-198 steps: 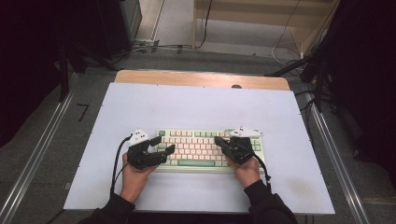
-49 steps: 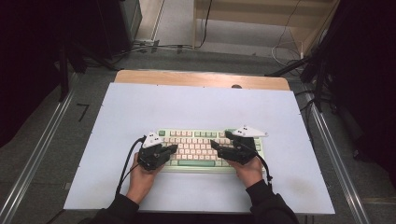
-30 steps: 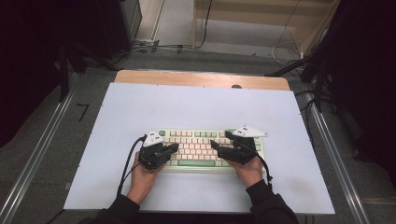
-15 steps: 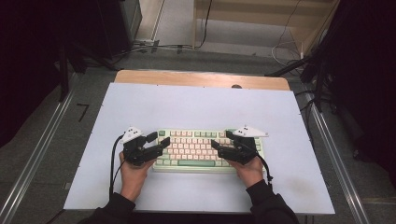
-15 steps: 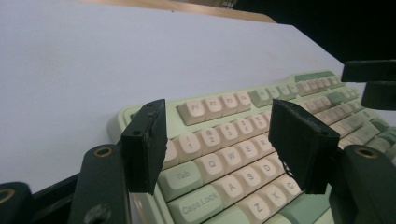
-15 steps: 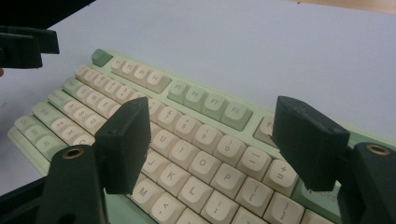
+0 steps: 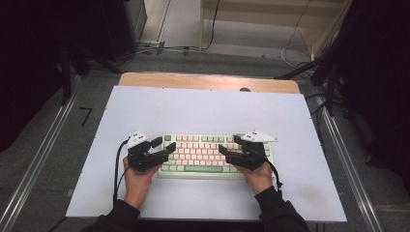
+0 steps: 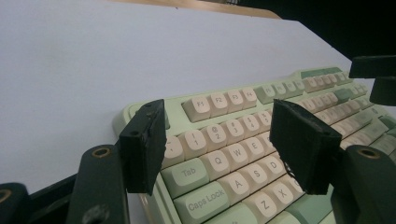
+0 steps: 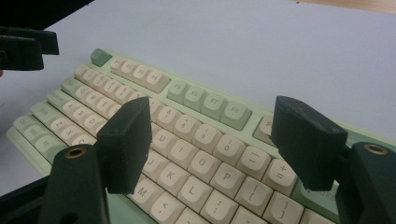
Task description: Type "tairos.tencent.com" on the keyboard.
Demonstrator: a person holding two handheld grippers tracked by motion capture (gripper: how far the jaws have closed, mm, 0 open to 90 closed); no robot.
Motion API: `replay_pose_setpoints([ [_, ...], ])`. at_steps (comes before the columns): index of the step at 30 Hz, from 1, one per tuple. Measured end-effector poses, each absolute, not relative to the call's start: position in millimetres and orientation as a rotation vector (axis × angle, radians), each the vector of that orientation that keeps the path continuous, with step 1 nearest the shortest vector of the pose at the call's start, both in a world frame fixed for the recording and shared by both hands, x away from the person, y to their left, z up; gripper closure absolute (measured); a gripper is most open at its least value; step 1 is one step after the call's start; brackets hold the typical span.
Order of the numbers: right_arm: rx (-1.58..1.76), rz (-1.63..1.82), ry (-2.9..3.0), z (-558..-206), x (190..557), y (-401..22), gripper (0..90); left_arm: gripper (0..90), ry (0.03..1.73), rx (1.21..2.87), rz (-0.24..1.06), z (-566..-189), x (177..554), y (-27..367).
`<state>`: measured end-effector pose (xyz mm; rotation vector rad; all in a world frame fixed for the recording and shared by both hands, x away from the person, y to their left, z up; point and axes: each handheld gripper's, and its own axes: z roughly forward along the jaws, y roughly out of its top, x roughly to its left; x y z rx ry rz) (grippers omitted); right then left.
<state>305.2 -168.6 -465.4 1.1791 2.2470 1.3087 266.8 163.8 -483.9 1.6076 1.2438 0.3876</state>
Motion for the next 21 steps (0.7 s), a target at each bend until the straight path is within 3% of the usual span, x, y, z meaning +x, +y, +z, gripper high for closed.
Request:
replay_pose_setpoints([
  [6,1.171,1.298,2.238,-465.4,304.2,-168.0,34.3,38.4,1.246,1.606,0.390,-483.8,266.5,163.8],
  [8,1.173,1.299,2.226,-465.1,303.5,-168.8,41.7,38.4,1.246,1.603,0.392,-483.5,266.3,164.1],
  [16,1.181,1.321,2.205,-465.4,301.8,-174.1,86.3,39.3,1.246,1.601,0.394,-483.7,266.2,164.3],
  [21,1.182,1.318,2.219,-465.0,300.9,-175.3,87.4,39.4,1.249,1.603,0.395,-483.8,266.0,164.1],
])
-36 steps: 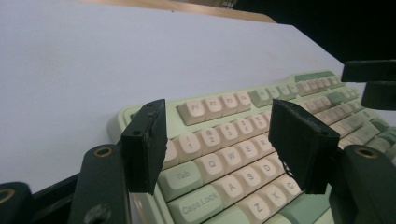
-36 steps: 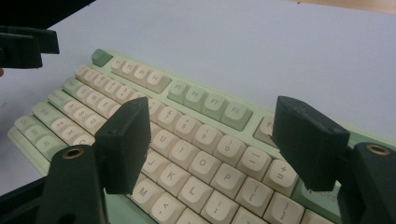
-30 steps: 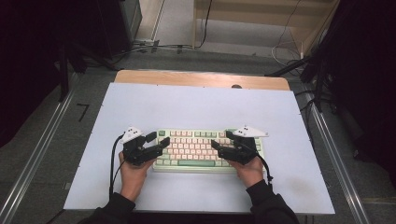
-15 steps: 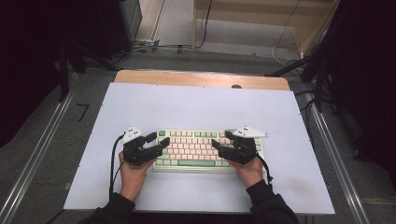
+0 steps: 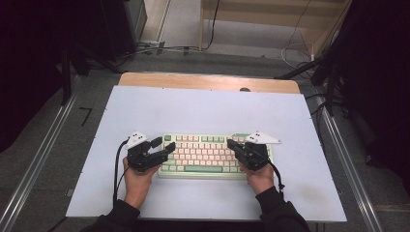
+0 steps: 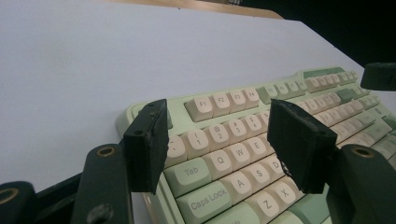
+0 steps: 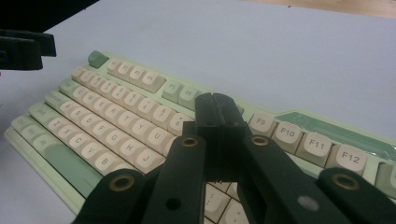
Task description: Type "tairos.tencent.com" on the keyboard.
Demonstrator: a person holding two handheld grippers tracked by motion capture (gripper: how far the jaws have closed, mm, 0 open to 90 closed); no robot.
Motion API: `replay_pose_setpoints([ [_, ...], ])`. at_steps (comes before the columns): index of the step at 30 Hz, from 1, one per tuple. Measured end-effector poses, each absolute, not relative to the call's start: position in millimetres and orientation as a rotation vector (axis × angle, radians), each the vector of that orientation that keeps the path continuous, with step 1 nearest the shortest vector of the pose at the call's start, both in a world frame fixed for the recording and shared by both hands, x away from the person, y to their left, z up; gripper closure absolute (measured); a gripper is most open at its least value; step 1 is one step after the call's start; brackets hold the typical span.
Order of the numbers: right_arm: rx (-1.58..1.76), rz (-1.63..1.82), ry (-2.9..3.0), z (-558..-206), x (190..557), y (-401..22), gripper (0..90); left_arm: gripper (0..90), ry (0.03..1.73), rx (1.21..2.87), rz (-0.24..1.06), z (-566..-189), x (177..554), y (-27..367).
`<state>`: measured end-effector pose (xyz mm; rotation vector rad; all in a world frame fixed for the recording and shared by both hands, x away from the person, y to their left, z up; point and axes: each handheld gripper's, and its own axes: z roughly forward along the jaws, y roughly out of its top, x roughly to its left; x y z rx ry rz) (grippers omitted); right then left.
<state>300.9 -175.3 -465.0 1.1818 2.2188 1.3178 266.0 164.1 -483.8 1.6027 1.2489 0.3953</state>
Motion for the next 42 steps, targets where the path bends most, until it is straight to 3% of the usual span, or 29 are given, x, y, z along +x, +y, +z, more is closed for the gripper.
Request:
replay_pose_setpoints([
  [42,1.149,1.193,2.392,-484,281,-173,87.4,40.4,1.221,1.639,0.381,-485,265,159],
])
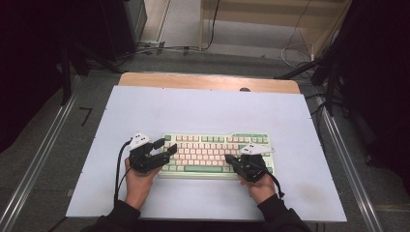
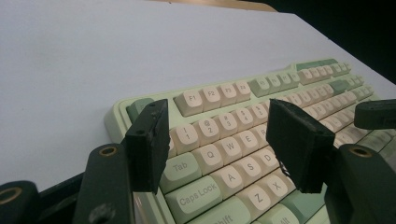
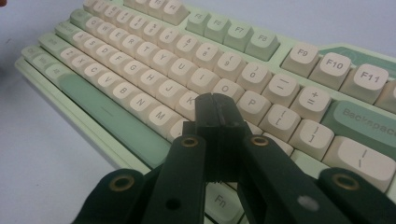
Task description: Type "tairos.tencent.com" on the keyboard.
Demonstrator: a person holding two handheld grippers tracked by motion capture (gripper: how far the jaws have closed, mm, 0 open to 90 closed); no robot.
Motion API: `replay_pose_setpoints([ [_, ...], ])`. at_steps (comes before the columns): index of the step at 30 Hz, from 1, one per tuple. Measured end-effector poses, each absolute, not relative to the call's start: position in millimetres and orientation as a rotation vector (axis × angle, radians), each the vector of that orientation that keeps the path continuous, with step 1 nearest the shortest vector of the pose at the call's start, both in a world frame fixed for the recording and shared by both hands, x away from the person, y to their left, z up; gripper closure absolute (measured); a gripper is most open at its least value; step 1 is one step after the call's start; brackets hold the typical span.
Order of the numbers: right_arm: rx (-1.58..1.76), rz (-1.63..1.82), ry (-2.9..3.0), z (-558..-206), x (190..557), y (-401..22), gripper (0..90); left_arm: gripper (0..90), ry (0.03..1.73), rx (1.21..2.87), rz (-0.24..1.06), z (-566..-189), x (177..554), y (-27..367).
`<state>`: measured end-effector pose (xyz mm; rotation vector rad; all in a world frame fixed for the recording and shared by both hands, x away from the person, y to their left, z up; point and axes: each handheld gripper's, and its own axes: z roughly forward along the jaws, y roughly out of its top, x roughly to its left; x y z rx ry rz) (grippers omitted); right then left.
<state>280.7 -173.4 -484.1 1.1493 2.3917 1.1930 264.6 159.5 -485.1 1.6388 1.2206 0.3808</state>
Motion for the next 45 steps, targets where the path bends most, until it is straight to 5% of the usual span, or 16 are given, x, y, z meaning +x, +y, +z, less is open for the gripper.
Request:
replay_pose_setpoints([
  [21,1.151,1.210,2.384,-482,281,-176,87.2,41.3,1.210,1.646,0.377,-486,264,158],
  [31,1.216,1.312,2.226,-474,286,-191,33.4,41.3,1.200,1.654,0.367,-486,264,156],
  [45,1.288,1.332,2.186,-473,291,-199,26.2,41.3,1.177,1.674,0.350,-487,263,151],
])
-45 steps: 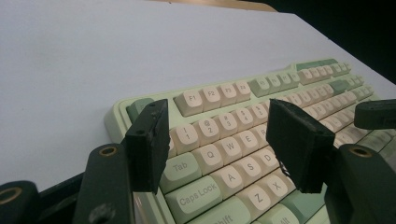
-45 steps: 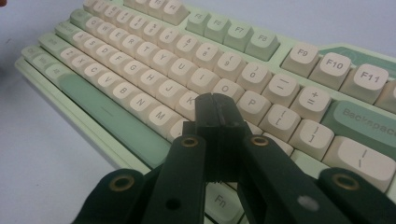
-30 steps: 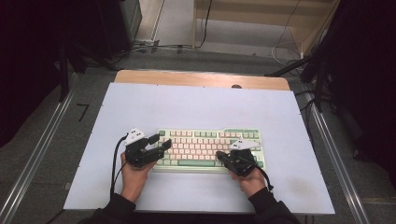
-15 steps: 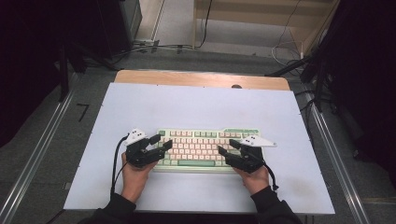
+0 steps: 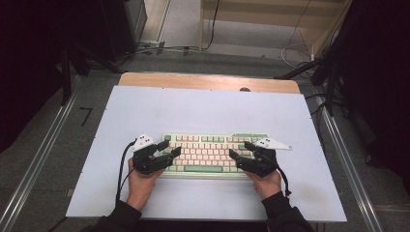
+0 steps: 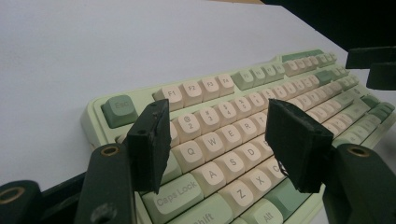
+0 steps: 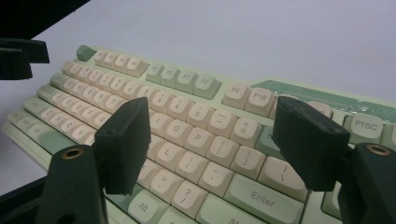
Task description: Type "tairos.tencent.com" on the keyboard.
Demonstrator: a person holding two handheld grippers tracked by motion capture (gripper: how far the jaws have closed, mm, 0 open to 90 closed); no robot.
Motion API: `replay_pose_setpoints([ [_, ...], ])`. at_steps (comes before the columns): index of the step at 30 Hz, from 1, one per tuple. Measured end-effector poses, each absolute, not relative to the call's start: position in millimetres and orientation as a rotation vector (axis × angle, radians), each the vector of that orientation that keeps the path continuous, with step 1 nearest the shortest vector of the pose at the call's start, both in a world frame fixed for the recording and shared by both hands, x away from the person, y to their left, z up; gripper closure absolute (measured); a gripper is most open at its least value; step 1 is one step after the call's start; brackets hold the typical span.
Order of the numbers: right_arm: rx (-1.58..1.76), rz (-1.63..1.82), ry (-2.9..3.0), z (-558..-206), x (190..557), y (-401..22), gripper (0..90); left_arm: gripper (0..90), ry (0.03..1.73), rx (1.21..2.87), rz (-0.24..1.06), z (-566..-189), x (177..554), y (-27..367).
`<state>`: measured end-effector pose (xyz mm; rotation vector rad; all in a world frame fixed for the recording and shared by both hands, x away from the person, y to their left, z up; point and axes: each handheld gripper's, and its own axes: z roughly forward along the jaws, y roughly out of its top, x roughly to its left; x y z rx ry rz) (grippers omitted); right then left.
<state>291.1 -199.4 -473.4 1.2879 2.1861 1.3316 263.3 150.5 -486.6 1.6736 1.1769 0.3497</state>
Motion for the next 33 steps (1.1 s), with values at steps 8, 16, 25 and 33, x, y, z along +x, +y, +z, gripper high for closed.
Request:
replay_pose_setpoints([
  [8,1.288,1.327,2.189,-473.5,291.4,-199.0,26.2,41.3,1.168,1.686,0.349,-487.0,262.9,148.1],
  [16,1.283,1.325,2.193,-473.8,291.2,-198.1,26.2,41.3,1.161,1.693,0.340,-487.4,262.5,145.8],
  [25,1.283,1.323,2.196,-474.0,291.3,-197.8,26.2,41.3,1.152,1.700,0.338,-488.0,262.4,144.0],
  [33,1.286,1.322,2.194,-473.8,291.3,-198.3,26.2,41.3,1.148,1.707,0.333,-488.5,262.1,141.0],
])
